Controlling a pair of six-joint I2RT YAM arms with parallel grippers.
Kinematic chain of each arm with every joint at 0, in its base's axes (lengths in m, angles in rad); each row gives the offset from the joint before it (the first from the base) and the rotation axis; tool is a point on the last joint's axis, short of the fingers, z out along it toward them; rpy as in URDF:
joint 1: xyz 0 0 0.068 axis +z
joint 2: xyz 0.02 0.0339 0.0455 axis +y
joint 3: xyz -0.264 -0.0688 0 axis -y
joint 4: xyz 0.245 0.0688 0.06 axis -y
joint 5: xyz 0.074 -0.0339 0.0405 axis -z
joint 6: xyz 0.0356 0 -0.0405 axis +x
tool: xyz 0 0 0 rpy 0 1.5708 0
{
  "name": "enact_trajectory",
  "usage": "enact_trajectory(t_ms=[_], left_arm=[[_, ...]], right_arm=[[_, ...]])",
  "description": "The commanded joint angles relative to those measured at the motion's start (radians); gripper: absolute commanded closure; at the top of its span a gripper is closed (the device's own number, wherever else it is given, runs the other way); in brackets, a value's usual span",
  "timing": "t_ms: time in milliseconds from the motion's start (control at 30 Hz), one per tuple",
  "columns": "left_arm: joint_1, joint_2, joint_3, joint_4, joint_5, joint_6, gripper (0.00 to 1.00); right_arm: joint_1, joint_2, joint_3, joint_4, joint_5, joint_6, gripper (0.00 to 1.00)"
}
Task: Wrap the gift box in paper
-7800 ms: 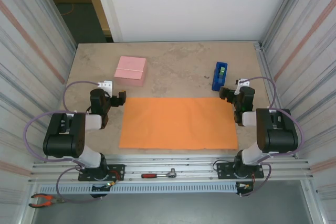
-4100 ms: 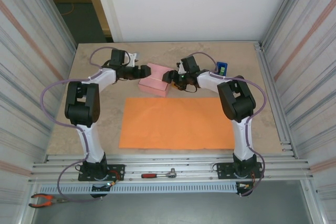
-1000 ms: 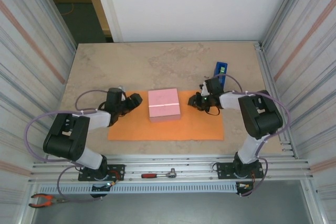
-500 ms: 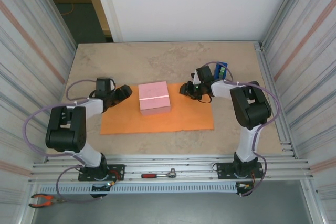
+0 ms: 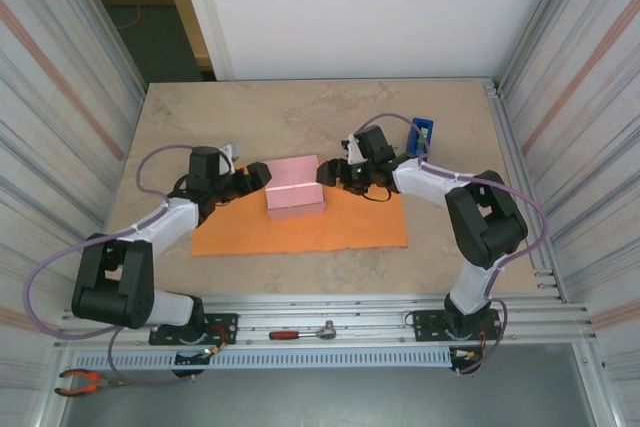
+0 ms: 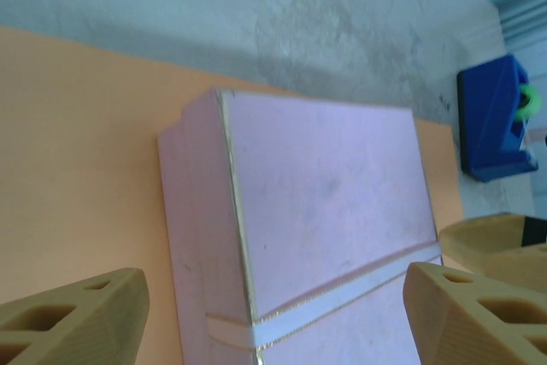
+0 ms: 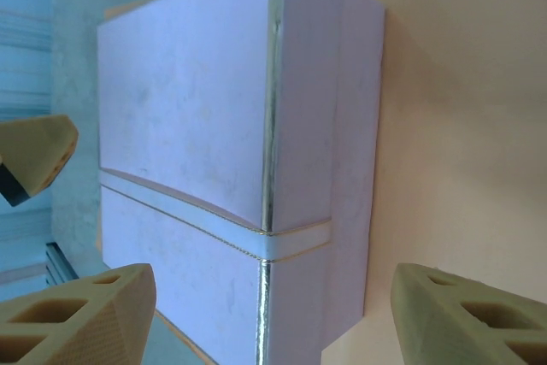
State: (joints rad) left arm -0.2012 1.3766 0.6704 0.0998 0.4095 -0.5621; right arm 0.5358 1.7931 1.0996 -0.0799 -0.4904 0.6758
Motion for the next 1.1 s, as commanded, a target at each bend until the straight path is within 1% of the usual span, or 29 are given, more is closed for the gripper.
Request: enact_trajectory(t_ms=[0, 133, 267, 333, 433, 500, 600, 833, 1067], left_arm=[[-0.017, 0.025, -0.013, 0.002, 0.016, 0.005, 0.21], [-0.038, 0.067, -0.008, 0.020, 0.027, 0.011, 0.22], [-0.062, 0.125, 0.019, 0.027, 0.057, 0.017, 0.28], [-0.073, 0.146, 0.033, 0.030, 0.074, 0.021, 0.31], [-0.092, 0.156, 0.052, 0.034, 0.096, 0.021, 0.34], [-0.108, 0.146, 0.060, 0.035, 0.104, 0.013, 0.35], [-0.135, 0.114, 0.075, 0.026, 0.101, 0.002, 0.35], [-0.191, 0.071, 0.091, 0.009, 0.084, -0.021, 0.35], [-0.210, 0.077, 0.059, 0.030, 0.070, -0.027, 0.35]], right_arm=[[0.015, 0.038, 0.039, 0.003, 0.018, 0.026, 0.28], [0.032, 0.057, 0.051, 0.009, 0.016, 0.033, 0.32], [0.038, 0.081, 0.059, 0.021, 0.003, 0.044, 0.40], [0.041, 0.086, 0.062, 0.024, -0.008, 0.049, 0.46], [0.047, 0.076, 0.058, 0.031, -0.022, 0.052, 0.60], [0.050, 0.053, 0.046, 0.034, -0.014, 0.054, 0.64], [0.050, 0.008, 0.018, 0.042, 0.000, 0.065, 0.66], [0.050, -0.107, -0.066, 0.051, 0.037, 0.076, 0.66], [0.050, -0.175, -0.159, 0.054, 0.074, 0.081, 0.66]])
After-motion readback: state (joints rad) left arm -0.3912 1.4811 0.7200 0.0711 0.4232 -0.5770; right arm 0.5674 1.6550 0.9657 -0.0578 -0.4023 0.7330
